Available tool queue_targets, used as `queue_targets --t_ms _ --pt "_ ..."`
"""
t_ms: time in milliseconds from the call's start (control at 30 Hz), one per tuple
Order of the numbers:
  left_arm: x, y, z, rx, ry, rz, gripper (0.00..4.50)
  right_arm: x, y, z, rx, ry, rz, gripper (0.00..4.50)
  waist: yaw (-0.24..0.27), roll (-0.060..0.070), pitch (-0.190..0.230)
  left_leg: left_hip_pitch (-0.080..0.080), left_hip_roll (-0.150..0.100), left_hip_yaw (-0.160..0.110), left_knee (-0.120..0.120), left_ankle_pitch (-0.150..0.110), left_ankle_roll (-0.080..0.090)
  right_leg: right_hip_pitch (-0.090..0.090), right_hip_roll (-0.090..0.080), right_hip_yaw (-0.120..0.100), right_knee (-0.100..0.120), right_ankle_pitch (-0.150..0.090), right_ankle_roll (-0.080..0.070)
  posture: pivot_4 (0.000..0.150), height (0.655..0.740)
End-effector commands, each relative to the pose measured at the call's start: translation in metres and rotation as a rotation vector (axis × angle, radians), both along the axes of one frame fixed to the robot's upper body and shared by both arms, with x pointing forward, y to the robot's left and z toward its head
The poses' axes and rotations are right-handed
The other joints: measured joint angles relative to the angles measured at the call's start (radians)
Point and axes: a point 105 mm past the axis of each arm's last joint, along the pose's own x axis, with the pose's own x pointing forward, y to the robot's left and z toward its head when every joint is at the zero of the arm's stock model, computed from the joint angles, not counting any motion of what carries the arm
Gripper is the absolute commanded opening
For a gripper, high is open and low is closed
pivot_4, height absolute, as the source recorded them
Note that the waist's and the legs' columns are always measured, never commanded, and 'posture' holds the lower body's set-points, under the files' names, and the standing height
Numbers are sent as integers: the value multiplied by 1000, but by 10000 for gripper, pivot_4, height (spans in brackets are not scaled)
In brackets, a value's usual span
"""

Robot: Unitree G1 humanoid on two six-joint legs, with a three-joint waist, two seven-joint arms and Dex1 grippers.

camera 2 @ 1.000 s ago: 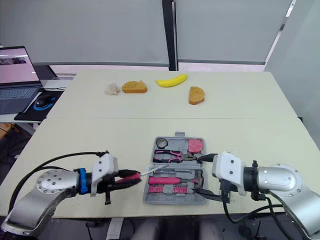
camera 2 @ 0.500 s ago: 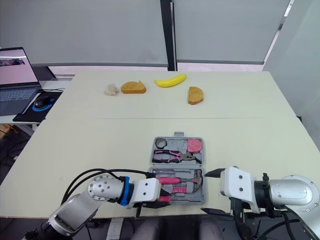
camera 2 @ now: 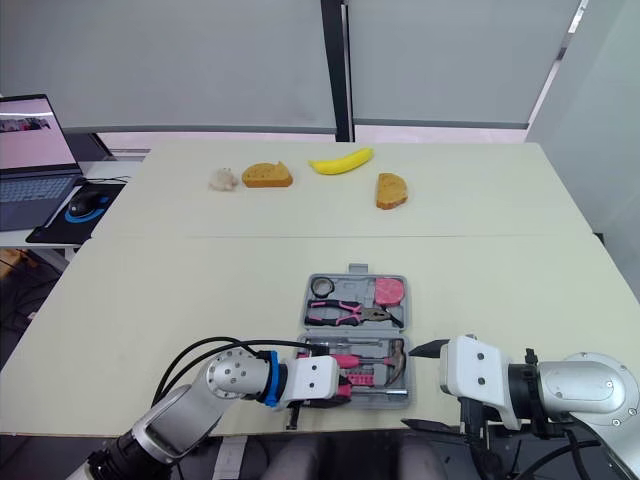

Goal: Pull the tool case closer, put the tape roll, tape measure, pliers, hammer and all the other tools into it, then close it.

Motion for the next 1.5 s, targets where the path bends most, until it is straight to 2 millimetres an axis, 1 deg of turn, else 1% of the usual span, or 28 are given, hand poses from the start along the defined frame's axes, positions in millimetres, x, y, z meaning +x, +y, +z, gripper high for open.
queue_targets --t_ms 33,500,700,867,1067,1500 --pt "-3 -4 1 -7 -10 -28 7361 -3 3 6 0 -33 22 45000 0 0 0 0 0 0 0 0 0 0 0 0 0 0 0 1500 7361" --pt "1 -6 9 -21 -15 -55 7361 1 3 4 -1 -46 8 45000 0 0 0 0 0 0 0 0 0 0 0 0 0 0 0 1500 7361" --pt "6 -4 21 -6 -35 -50 7361 2 2 3 -3 -51 2 45000 -2 0 0 0 0 0 0 0 0 0 0 0 0 0 0 1500 7361" --pt "4 2 18 29 -20 -35 7361 3 3 3 -1 -57 5 45000 -4 0 0 0 0 0 0 0 0 0 0 0 0 0 0 1500 7361" --pt "-3 3 19 44 4 -48 7361 5 3 2 -1 -63 9 45000 -5 0 0 0 0 0 0 0 0 0 0 0 0 0 0 1500 7361" --pt "-4 1 14 62 21 -30 7361 5 4 2 1 -65 11 45000 -5 0 0 0 0 0 0 0 0 0 0 0 0 0 0 1500 7361"
